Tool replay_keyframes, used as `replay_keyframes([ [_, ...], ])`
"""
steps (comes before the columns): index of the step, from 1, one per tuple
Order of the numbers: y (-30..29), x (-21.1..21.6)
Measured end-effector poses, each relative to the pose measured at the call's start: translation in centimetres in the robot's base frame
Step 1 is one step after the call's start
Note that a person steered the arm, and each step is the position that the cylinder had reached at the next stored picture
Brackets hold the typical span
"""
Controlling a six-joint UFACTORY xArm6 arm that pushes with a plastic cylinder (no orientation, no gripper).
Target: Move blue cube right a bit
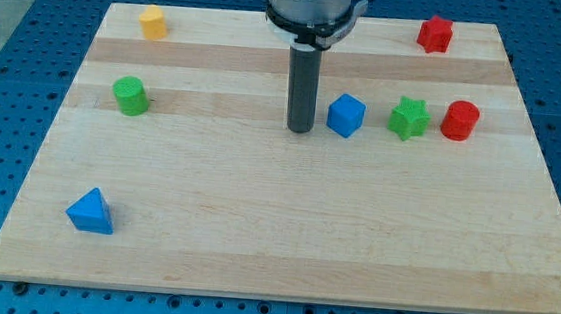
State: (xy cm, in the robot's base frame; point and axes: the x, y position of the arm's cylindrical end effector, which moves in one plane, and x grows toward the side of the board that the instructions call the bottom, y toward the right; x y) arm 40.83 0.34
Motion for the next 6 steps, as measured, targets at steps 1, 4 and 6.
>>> replay_keyframes([
  [1, 0.1, -1.4],
  [4, 2.4, -1.4],
  [6, 4.3, -1.4],
])
